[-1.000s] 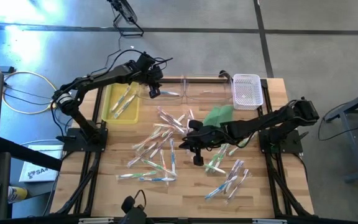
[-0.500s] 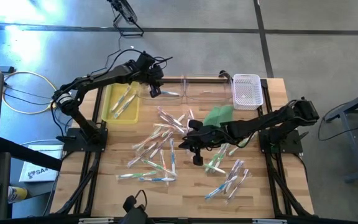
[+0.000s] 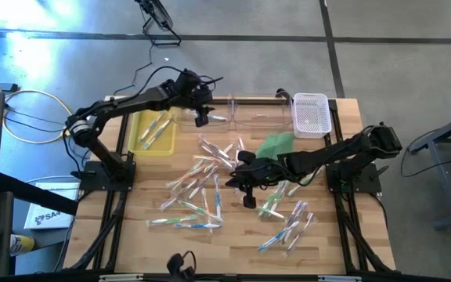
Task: Pick & Place Toothbrushes
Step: Put the blue toothbrush from the left transparent bin into the yellow bin
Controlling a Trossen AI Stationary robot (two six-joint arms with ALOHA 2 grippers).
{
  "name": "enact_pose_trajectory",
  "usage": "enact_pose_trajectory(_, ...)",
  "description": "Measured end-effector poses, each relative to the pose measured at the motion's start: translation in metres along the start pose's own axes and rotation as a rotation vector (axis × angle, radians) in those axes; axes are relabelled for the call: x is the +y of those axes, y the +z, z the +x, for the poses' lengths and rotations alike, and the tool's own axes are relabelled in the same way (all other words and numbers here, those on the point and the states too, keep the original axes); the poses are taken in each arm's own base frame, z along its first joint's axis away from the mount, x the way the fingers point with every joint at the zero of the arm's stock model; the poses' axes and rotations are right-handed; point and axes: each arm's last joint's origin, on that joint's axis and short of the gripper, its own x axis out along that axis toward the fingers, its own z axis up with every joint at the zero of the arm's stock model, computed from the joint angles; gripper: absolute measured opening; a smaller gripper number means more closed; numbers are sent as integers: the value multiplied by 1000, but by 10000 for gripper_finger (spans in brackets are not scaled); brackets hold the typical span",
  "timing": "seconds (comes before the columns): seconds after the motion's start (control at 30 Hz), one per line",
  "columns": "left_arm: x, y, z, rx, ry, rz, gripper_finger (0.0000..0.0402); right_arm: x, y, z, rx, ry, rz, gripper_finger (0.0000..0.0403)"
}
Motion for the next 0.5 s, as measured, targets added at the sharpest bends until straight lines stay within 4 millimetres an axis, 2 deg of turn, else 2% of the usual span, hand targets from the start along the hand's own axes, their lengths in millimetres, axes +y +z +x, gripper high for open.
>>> enact_pose_trajectory(0.33, -10, 9, -4, -24, -2, 35, 154, -11, -2, 1, 30, -26, -7, 3)
enact_pose_trajectory(0.5, -18, 20, -12, -65, 10, 97, 129, -15, -1, 1, 30, -33, -9, 3)
